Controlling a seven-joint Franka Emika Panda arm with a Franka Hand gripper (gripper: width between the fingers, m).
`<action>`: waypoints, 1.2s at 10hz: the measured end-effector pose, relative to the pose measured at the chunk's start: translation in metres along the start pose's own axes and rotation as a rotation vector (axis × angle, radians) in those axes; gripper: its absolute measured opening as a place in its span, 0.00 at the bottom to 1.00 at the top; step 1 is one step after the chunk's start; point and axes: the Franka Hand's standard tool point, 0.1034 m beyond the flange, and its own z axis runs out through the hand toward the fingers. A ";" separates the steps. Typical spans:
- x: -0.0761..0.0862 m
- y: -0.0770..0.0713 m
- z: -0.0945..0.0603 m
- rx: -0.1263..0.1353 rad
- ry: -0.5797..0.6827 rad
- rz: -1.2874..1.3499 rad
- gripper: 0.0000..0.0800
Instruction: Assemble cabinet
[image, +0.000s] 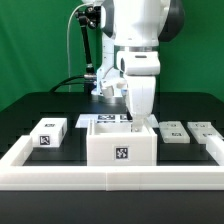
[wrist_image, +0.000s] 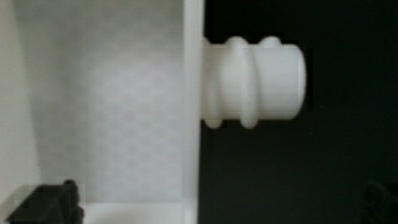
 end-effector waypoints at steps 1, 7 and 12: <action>-0.001 -0.002 0.003 0.007 0.001 0.003 1.00; -0.001 -0.001 0.006 0.011 0.002 0.010 0.28; -0.001 0.000 0.005 0.008 0.002 0.010 0.04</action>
Offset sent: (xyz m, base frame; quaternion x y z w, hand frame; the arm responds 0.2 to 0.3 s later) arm 0.0071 0.0015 0.0009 -0.0007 -0.0089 0.0060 0.9999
